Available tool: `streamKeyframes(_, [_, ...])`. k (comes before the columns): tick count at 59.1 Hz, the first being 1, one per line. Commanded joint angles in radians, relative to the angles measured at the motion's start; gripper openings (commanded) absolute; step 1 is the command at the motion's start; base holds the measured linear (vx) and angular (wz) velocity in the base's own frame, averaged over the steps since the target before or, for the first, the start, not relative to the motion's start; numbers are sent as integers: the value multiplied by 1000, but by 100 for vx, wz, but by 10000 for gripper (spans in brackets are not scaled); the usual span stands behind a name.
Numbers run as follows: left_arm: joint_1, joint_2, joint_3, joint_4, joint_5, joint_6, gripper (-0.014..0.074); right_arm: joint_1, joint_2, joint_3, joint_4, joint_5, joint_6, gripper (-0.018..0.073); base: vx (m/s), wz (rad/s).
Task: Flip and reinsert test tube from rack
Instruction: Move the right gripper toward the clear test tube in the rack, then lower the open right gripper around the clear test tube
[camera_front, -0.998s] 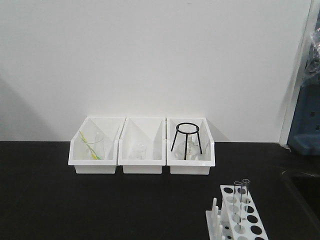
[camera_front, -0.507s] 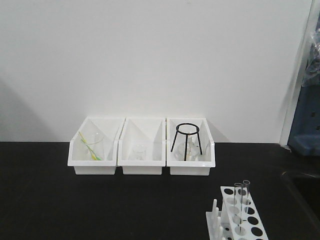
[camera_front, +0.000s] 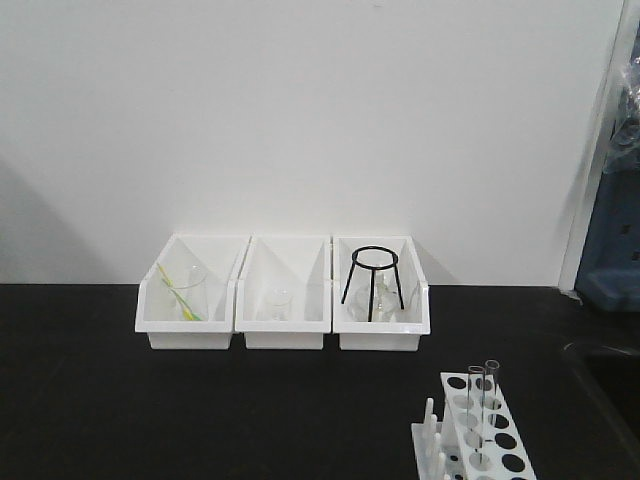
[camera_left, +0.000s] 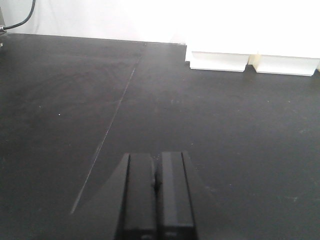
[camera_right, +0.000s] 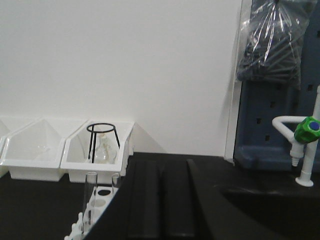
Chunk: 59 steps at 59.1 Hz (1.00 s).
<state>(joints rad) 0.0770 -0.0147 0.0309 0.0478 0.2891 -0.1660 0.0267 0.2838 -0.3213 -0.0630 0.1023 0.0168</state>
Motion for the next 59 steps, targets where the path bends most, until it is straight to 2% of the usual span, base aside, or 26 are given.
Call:
streamKeyframes(1, [-7,-13,1,-4,-87,0,-6,-6,92,-45,-4,-64,-2,2,0,0])
streamKeyframes(9, [-7,-13,1,-4,-87,0,-6,-6,202,-45,-1,-69,-2,46,0,0])
streamKeyframes(15, [-7,-13,1,-4,-87,0,-6,-6,273,-45,-1,-117,-2,115,0,0])
streamKeyframes(30, [-7,-13,1,-4,-87,0,-6,-6,439,-45,1,-274,2,407,0,0])
streamKeyframes(36, [-7,-13,1,-4,-87,0,-6,-5,514,-45,-2,-354,34,487,0,0])
streamKeyframes(44, [-7,-13,1,-4,-87,0,-6,18,645,-45,-66,-496,64,516,0,0])
streamKeyframes(51, [-7,-13,1,-4,-87,0,-6,100,781,-45,-139,-678,106,512,0,0])
streamKeyframes(59, [-7,-13,1,-4,-87,0,-6,160,952,-45,-127,-827,106,512,0,0])
